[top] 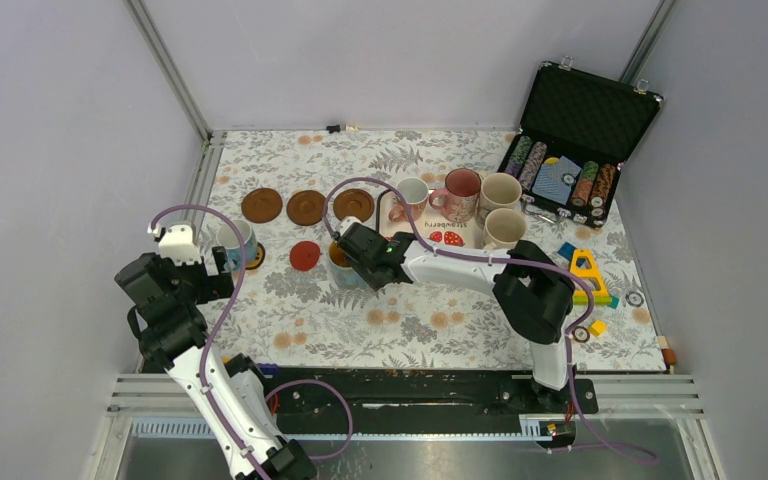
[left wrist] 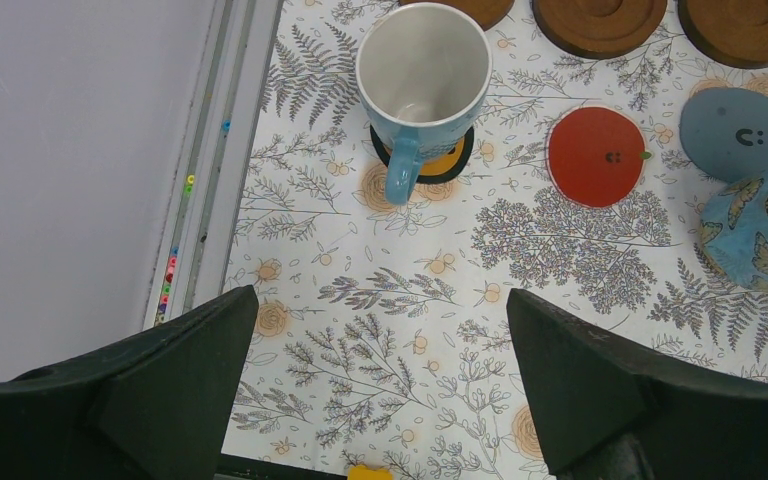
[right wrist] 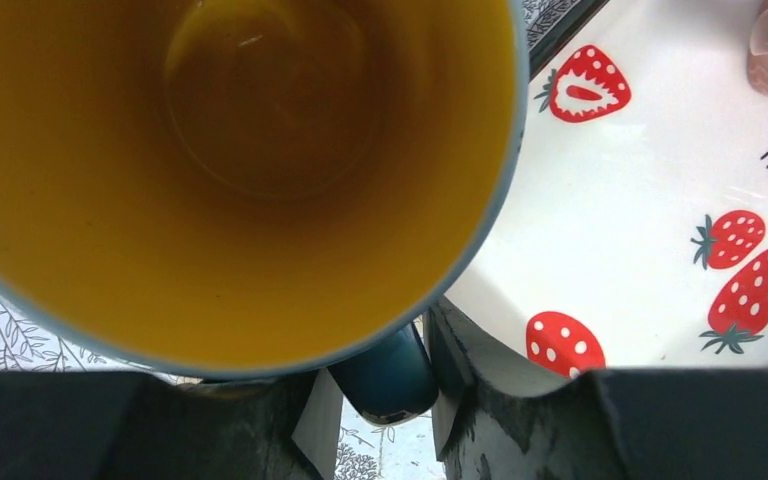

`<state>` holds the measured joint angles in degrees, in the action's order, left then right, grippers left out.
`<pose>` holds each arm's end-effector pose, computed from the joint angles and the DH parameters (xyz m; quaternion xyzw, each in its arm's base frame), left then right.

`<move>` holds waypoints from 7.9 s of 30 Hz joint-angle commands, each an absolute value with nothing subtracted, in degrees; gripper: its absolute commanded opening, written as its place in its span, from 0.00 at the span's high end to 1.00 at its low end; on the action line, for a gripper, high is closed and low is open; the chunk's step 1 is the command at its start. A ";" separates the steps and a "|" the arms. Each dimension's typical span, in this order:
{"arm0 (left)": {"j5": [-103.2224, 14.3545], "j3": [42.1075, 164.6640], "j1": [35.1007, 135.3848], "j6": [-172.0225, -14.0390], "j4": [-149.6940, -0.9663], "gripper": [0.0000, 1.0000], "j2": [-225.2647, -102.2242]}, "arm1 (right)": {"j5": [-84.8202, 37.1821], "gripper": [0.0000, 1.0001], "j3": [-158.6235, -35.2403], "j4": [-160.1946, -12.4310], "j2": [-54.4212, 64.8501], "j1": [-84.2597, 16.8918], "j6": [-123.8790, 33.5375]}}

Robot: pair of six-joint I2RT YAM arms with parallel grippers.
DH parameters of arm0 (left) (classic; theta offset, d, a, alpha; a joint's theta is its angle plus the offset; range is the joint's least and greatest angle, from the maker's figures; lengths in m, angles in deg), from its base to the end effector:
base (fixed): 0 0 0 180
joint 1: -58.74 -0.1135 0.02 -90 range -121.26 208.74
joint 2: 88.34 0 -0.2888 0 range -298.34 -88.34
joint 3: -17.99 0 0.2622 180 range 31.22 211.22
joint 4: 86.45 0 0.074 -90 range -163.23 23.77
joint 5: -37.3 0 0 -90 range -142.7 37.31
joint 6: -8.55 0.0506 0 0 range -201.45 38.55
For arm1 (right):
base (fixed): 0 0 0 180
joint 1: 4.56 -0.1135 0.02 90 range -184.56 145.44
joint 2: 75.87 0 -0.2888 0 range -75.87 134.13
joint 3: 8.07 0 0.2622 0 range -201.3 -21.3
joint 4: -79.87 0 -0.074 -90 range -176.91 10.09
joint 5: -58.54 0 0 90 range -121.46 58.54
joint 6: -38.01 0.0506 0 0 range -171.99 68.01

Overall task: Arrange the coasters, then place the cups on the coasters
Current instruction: Place the cup at the center of the board, then pick up the cup at the center of the board, then place the cup on the coaster.

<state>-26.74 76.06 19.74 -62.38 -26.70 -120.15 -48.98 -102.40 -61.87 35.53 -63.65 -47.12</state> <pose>0.0989 0.0516 0.3158 -0.0438 0.8638 0.0509 0.4994 0.2420 0.3745 0.2049 -0.3895 0.8605 0.0326 0.3268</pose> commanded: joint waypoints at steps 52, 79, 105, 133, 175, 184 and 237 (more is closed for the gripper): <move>-22.90 76.26 19.37 -60.71 -27.86 0.01 -119.01 | -12.74 0.00 -98.89 -52.98 21.27 -65.73 -62.05; -22.21 76.31 19.38 -60.35 -27.56 0.01 -119.06 | -16.01 0.00 -106.22 -49.74 22.29 -58.56 -69.40; -19.95 76.61 19.37 -59.40 -26.45 0.01 -119.63 | -7.10 0.00 -121.26 -40.40 32.67 -67.07 -69.33; -43.27 90.52 83.81 -62.60 -18.03 0.01 -150.72 | -11.08 0.00 -71.59 -52.73 -26.22 -36.98 -71.88; -47.40 84.45 83.13 -65.31 -34.22 0.02 -165.70 | -12.68 0.00 -69.42 -54.43 -23.07 -35.72 -74.03; -54.16 80.49 82.58 -66.78 -36.94 0.01 -162.69 | -12.20 0.00 -69.23 -54.39 -23.36 -35.49 -73.87; -42.44 119.19 47.85 -56.87 -29.81 1.00 -179.50 | -12.83 0.00 -68.74 -55.26 -23.98 -34.35 -74.03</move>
